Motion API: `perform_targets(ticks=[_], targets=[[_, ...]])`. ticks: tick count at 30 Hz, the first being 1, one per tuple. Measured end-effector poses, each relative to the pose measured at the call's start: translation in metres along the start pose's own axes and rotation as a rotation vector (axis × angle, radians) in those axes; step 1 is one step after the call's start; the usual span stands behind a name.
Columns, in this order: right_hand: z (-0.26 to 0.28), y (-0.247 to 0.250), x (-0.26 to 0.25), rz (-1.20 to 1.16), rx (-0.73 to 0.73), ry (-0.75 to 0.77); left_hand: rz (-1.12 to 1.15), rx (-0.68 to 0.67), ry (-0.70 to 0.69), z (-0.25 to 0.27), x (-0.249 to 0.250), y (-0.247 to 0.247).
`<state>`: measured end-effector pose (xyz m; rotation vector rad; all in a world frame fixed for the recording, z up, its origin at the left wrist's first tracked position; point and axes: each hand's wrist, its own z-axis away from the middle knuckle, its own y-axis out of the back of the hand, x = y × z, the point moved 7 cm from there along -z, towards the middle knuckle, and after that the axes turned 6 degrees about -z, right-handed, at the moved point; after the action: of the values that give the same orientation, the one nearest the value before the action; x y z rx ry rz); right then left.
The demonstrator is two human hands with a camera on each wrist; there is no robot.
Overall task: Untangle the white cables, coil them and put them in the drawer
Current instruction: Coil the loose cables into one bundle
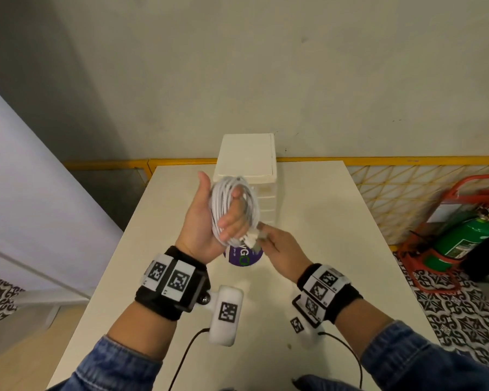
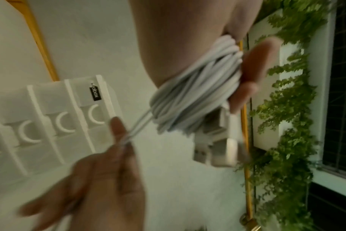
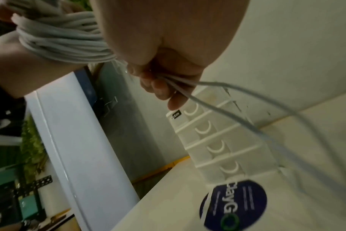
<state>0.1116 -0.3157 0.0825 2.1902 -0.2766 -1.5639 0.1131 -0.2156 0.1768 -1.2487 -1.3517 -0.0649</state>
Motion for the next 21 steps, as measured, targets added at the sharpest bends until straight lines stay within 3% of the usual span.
perform_targets(ticks=[3,8,11,13,15,16,21], targets=[[0.008,-0.013,0.015,0.006,-0.024,-0.066,-0.020,0.140,-0.172,-0.008,0.023,0.009],[0.031,-0.035,0.018,0.052,-0.207,-0.113,-0.251,0.526,-0.374,0.000,0.059,0.036],[0.040,-0.042,0.011,0.070,-0.295,-0.114,-0.575,0.694,-0.301,0.007,0.067,0.055],[0.037,-0.041,-0.005,0.081,-0.291,-0.032,-1.105,0.757,-0.156,0.015,0.060,0.068],[0.032,-0.032,-0.018,0.079,-0.219,0.071,-1.496,0.650,0.034,0.023,0.039,0.076],[0.029,-0.025,-0.023,0.072,-0.170,0.110,-1.541,0.590,0.132,0.028,0.028,0.081],[0.001,0.012,-0.049,0.139,0.011,0.254,-1.143,0.204,0.567,0.045,-0.037,0.076]])
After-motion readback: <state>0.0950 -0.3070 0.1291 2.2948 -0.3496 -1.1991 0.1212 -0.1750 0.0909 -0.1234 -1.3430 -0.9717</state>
